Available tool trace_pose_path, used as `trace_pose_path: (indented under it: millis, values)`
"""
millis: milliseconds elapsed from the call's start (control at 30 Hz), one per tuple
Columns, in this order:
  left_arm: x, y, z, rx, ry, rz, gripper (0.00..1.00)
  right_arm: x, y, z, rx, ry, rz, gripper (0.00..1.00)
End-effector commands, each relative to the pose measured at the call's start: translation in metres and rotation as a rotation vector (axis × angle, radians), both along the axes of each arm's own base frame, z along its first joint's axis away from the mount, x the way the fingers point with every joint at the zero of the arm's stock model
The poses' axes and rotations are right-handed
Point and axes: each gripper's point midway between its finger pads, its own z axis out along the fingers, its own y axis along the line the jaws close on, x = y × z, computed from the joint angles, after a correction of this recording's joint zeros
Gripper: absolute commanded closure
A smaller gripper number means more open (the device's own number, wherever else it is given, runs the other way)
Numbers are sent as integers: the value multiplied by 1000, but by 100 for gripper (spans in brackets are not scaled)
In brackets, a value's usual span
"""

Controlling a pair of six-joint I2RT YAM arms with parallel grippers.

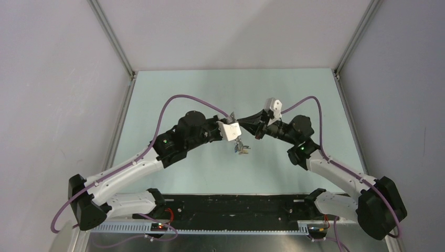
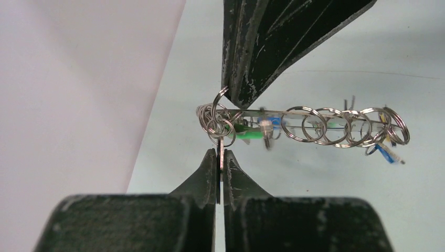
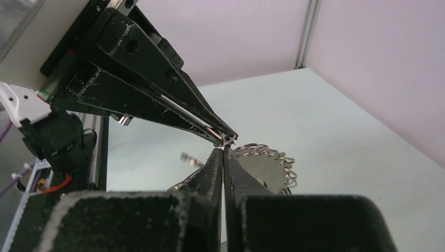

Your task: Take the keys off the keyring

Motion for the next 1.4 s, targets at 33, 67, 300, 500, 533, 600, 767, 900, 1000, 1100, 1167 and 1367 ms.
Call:
trace_pose_path:
  millis: [33,67,300,500,533,600,767,900,1000,1100,1167,1367]
  values:
    - [1,-3,22,-58,-32,-6,100,-7,-11,62,261,-86,-9,91]
    - [1,-3,24,-62,-35,-5,100,-7,-11,60,258,-74,-6,80]
    - [-1,1,30,-71,-53,-2,100,-6,-8,29,52,-95,-47,55]
    - [-2,1,32,-71,-60,-9,100,-10,8,16,-123,-154,-54,62]
    - [-2,2,32,-73,-60,-8,100,-9,10,13,-136,-146,-52,62]
    - [-4,1,34,-82,-58,-13,100,-9,15,8,-149,-139,-44,62]
    - [-5,2,36,-89,-56,-13,100,-5,27,0,-181,-129,-49,59]
    - [-8,-1,38,-100,-52,-35,100,1,30,-3,-190,-114,-70,54]
    - [-10,-3,38,-106,-48,-49,100,3,33,-3,-188,-110,-69,58]
    - [-13,-4,40,-112,-45,-61,100,7,36,-4,-194,-99,-70,70]
    - [-14,-4,42,-120,-47,-68,100,11,37,-5,-203,-92,-81,78]
    - [-15,-3,42,-122,-45,-69,100,13,38,-7,-208,-75,-90,88]
